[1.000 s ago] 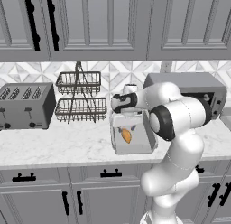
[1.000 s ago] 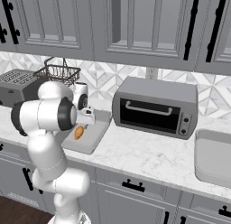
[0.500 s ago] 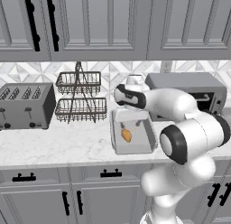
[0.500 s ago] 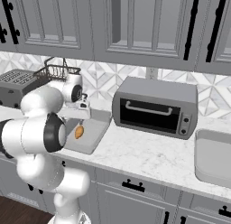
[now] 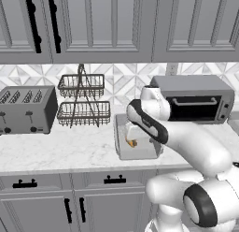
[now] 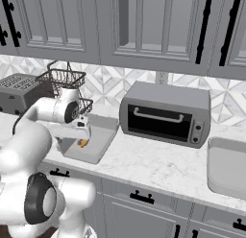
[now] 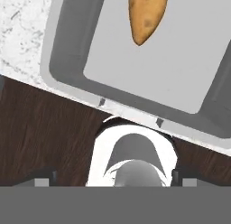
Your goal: Place one potato and one steak in each tupperware on the nearby counter, to pack two identical lunches.
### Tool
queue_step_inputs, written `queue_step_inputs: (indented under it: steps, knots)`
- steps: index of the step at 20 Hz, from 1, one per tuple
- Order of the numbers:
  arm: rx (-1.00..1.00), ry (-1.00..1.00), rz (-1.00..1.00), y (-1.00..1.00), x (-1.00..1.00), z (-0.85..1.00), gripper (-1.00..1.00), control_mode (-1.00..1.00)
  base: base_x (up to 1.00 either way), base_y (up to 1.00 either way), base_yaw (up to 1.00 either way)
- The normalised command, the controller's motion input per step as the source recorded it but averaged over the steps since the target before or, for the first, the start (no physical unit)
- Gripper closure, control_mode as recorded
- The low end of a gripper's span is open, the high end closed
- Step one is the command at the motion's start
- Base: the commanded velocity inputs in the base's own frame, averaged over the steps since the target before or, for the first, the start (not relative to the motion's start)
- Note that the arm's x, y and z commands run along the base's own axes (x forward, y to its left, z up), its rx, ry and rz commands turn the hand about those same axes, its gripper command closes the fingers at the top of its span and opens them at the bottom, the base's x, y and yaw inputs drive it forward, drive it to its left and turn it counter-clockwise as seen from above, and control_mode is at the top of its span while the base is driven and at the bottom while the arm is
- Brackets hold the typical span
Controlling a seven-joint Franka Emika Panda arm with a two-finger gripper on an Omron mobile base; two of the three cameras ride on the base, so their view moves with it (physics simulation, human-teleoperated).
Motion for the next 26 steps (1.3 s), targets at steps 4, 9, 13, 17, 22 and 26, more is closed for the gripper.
queue_step_inputs:
  steps: [4, 9, 13, 17, 22, 26]
  knots:
    - [0.0, -0.08, 0.0, -0.41, -0.55, 0.68, -1.0, -1.0, 0.0, 0.0, 0.0]
    - [0.0, -0.1, 0.0, -0.65, -0.73, 0.59, -1.0, -1.0, 0.0, 0.0, 0.0]
    - [0.0, -0.1, 0.0, -0.19, -0.99, 0.44, -1.0, -1.0, 0.0, 0.0, 0.0]
    - [0.0, -0.06, 0.0, 0.0, -0.82, 0.29, -1.0, -1.0, 0.0, 0.0, 0.0]
    - [0.0, 0.0, 0.0, 0.0, -0.03, 0.0, -1.0, -1.0, 0.0, 0.0, 0.0]
    - [0.0, 0.0, 0.0, 0.0, -0.04, 0.0, -1.0, 1.0, -0.15, 0.01, 0.0]
